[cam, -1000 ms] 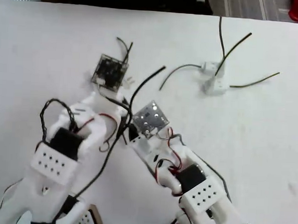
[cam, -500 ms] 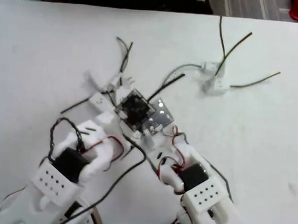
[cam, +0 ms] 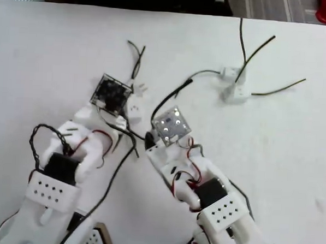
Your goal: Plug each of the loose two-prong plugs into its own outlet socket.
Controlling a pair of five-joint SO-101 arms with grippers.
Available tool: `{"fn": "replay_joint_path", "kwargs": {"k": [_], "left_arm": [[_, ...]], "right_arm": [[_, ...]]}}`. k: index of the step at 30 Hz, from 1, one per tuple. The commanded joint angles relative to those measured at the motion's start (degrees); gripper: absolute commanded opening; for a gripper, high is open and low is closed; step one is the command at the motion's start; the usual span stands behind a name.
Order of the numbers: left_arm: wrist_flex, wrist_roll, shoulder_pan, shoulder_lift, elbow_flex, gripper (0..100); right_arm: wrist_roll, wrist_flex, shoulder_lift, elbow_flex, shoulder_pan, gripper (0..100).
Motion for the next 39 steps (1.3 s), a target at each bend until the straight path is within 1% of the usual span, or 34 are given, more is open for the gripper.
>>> {"fn": "replay_joint_path", "kwargs": {"k": [1,3,7,9,11,12,14,18,20,22,25,28,34,38,39], "left_arm": [[-2.7,-0.8,5.3,2.3,-0.1,2],[-2.8,-1.3,8.5,3.6,-0.2,2],[-2.1,-8.1,13.9,4.0,0.2,2],[0.1,-9.8,15.8,4.0,-0.1,2],[0.8,-9.8,16.0,4.0,-0.3,2],[0.6,-9.8,15.3,4.0,-0.7,2],[0.9,-9.5,11.5,4.0,-2.3,2],[1.1,-2.4,1.0,4.4,-4.8,2],[1.4,-0.6,-3.0,4.5,-5.5,2],[3.4,-0.5,-5.4,4.5,-7.2,2],[6.8,-0.5,-6.7,6.8,-11.1,2],[10.4,-0.5,-6.8,14.9,-18.0,2],[22.7,-0.8,-7.0,39.1,-40.3,3],[29.6,-0.2,-9.5,54.3,-54.4,16],[30.6,1.1,-10.9,58.2,-57.7,18]], "right_arm": [[-0.6,-0.7,-1.5,-0.6,-0.9,1.6],[-0.6,-0.7,-1.5,-0.4,-2.2,1.6],[-0.6,-0.7,-1.5,-0.4,-2.9,1.6],[-0.6,-0.7,-1.5,-0.4,-1.9,1.6],[-0.6,-0.7,-1.5,-0.4,-0.3,1.6],[-0.6,-0.8,-1.5,-0.4,0.6,1.6],[-0.6,-1.1,-1.5,-0.5,2.6,1.6],[-0.7,-4.2,-1.0,-0.7,8.7,1.6],[-2.0,-6.5,-0.9,-0.6,12.0,1.6],[-4.7,-7.8,-0.9,-0.6,14.5,1.6],[-6.5,-9.1,-0.9,-0.6,16.5,1.6],[-8.4,-10.2,-0.8,-0.4,17.6,1.6],[-8.4,-10.2,-0.8,0.0,17.7,1.6],[-8.4,-10.2,-0.8,0.5,17.5,1.6],[-8.4,-10.2,-0.8,0.5,17.5,1.6]]}}
